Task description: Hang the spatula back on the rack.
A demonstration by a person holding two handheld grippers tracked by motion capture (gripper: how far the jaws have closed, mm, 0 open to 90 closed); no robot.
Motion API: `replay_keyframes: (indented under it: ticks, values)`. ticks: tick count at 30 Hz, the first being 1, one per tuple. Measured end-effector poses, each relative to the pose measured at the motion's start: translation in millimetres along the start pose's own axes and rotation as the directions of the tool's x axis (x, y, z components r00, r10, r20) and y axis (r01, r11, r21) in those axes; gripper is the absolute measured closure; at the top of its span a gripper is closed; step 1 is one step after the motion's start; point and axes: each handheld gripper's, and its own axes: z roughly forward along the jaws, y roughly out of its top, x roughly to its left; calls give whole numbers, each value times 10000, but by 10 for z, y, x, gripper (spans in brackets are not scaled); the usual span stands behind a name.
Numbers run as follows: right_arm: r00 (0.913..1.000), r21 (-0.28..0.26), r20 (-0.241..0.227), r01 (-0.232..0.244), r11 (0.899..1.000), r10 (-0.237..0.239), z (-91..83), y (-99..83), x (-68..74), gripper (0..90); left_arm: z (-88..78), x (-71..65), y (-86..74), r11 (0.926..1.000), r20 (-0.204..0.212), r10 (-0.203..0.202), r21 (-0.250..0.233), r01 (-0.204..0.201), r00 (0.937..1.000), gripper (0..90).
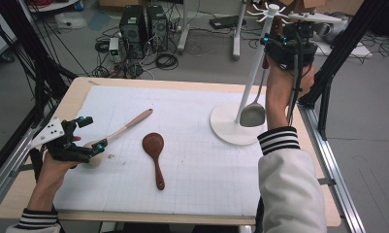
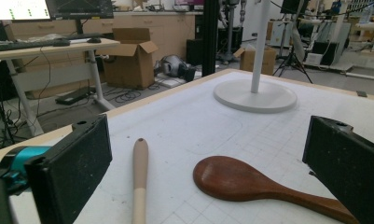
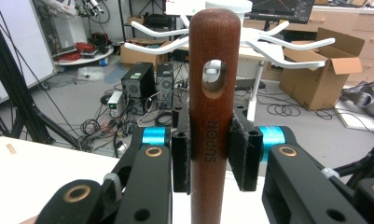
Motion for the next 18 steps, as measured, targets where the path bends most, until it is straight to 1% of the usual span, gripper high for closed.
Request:
replay_keyframes:
  ticks: [9,14,18]
  values:
    - [10000,56,13,-7,10000,7,42,-7,-22,731,18,0,-13,10000,51,-44,37,44,10000,17]
    - [10000,34,-47,-62,10000,63,62,-9,-20,731,17,1,-14,10000,49,-48,60,48,10000,17]
    - [10000,13,-96,-16,10000,17,70,-10,-23,729,15,1,-15,10000,32,-64,57,64,10000,17]
